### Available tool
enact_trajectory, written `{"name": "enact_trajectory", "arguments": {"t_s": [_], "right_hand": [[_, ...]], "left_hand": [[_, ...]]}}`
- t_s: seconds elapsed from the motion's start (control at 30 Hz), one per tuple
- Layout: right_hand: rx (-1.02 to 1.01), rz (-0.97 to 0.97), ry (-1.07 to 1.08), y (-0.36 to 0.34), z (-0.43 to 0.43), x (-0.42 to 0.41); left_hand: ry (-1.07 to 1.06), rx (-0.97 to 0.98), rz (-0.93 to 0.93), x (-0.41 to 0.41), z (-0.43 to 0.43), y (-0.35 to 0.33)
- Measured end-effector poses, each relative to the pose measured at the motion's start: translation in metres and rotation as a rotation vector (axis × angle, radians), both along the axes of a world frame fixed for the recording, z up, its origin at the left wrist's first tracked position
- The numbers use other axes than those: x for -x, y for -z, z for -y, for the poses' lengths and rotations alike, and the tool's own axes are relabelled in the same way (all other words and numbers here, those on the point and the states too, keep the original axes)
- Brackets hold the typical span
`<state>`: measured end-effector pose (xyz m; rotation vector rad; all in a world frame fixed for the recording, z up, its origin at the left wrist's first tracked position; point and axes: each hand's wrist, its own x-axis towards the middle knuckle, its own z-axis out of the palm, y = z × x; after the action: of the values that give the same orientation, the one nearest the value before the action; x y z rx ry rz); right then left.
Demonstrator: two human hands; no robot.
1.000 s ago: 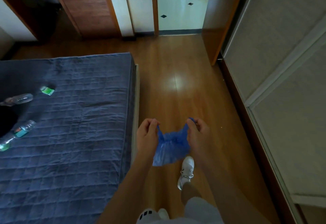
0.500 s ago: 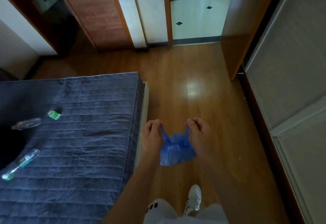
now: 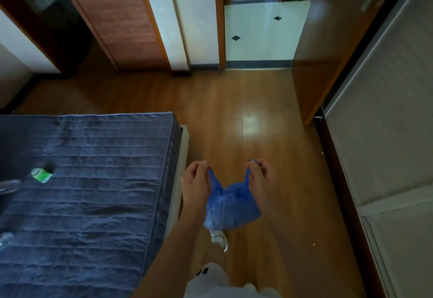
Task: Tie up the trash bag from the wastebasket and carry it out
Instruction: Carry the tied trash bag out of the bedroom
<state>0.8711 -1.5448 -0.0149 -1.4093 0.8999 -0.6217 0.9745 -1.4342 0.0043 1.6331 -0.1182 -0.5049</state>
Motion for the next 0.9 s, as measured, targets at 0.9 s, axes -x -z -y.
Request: {"name": "enact_trajectory", "arguments": {"t_s": [0.9], "right_hand": [[0.01,-0.103,0.056,-0.004,0.235,-0.361]], "left_hand": [[0.048,0.113,-0.111,-0.367,0.233,-0.002]]}}
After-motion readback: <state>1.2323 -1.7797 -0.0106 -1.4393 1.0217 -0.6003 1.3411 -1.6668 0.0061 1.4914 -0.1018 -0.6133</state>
